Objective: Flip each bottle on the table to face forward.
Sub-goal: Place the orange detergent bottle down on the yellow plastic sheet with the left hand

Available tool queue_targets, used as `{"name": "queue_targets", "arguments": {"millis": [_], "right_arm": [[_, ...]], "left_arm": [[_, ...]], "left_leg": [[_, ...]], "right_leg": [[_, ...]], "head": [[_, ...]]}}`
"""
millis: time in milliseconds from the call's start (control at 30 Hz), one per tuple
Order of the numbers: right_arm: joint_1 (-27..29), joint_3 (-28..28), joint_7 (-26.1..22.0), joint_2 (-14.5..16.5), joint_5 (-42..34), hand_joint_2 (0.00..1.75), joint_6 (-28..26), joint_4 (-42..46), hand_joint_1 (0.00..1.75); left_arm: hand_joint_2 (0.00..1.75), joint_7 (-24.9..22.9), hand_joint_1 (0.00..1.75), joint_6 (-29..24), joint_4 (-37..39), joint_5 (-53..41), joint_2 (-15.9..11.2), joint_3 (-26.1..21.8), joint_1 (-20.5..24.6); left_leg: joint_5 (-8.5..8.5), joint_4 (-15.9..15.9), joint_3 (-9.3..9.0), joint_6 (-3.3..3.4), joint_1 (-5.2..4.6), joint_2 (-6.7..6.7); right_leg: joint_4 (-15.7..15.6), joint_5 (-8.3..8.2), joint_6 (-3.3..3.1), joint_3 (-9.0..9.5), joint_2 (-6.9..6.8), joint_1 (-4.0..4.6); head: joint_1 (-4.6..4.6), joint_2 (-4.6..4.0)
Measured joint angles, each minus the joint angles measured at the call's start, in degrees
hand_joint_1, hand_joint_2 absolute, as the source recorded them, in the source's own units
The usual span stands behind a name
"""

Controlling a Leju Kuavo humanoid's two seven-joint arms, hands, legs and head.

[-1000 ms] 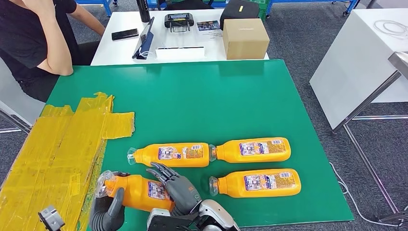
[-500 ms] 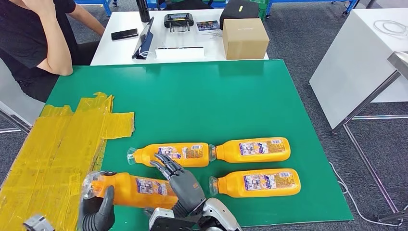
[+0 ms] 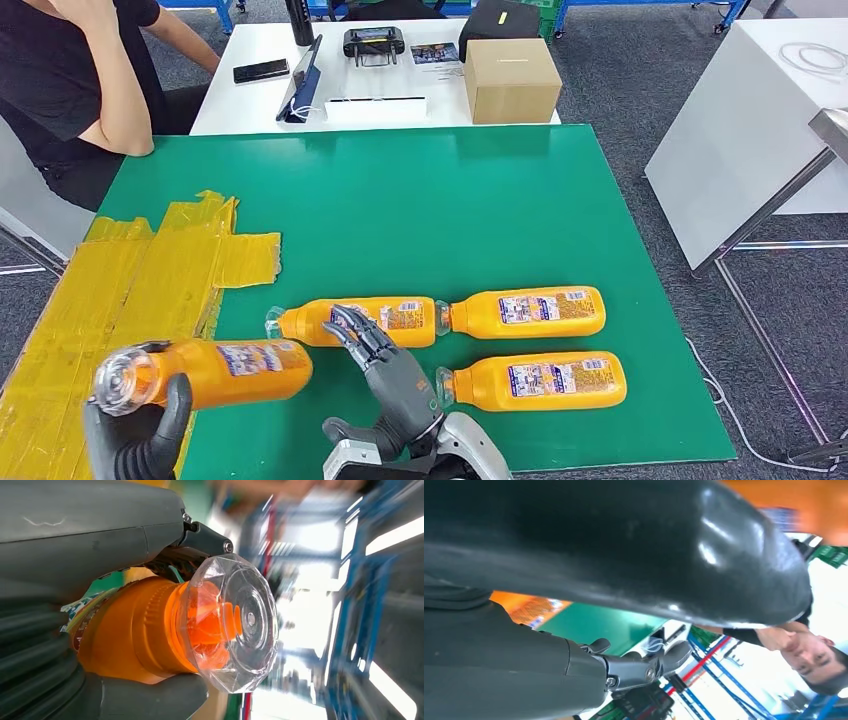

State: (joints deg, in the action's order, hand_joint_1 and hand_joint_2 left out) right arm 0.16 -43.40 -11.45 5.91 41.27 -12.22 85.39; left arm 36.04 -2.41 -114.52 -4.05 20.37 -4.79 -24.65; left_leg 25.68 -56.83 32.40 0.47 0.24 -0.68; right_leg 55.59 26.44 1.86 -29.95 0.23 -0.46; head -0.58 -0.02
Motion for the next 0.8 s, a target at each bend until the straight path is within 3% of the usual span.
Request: {"name": "queue_targets", "arguments": {"millis": [200, 400, 800], "right_arm": [[1.8, -0.2, 0.5, -1.7, -0.3, 0.0, 0.1, 3.0, 0.0], [2.3, -0.7, 0.1, -2.5, -0.9, 0.0, 0.7, 4.4, 0.0], [2.4, -1.2, -0.1, -3.0, -1.0, 0.0, 0.8, 5.0, 0.0]], "left_arm": [[1.75, 3.7, 1.75, -16.1, -5.3, -18.7, 0.0, -0.7, 1.0], [1.75, 0.7, 1.75, -31.1, -4.9, -41.6, 0.0, -1.3, 3.5], [1.75, -0.1, 1.75, -33.5, -2.5, -43.9, 0.0, -1.7, 5.0]], "left_leg": [[0.0, 0.0, 0.01, 0.0, 0.0, 0.02], [-0.01, 0.0, -0.03, 0.0, 0.0, 0.01], [-0.01, 0.0, -0.02, 0.0, 0.0, 0.01]], "right_leg": [[0.0, 0.0, 0.0, -0.01, -0.04, 0.0], [0.0, -0.01, 0.0, 0.03, -0.04, 0.0], [0.0, 0.0, 0.0, 0.01, -0.04, 0.0]], "head": [[-0.02, 0.0], [-0.02, 0.0], [-0.03, 0.0]]}}
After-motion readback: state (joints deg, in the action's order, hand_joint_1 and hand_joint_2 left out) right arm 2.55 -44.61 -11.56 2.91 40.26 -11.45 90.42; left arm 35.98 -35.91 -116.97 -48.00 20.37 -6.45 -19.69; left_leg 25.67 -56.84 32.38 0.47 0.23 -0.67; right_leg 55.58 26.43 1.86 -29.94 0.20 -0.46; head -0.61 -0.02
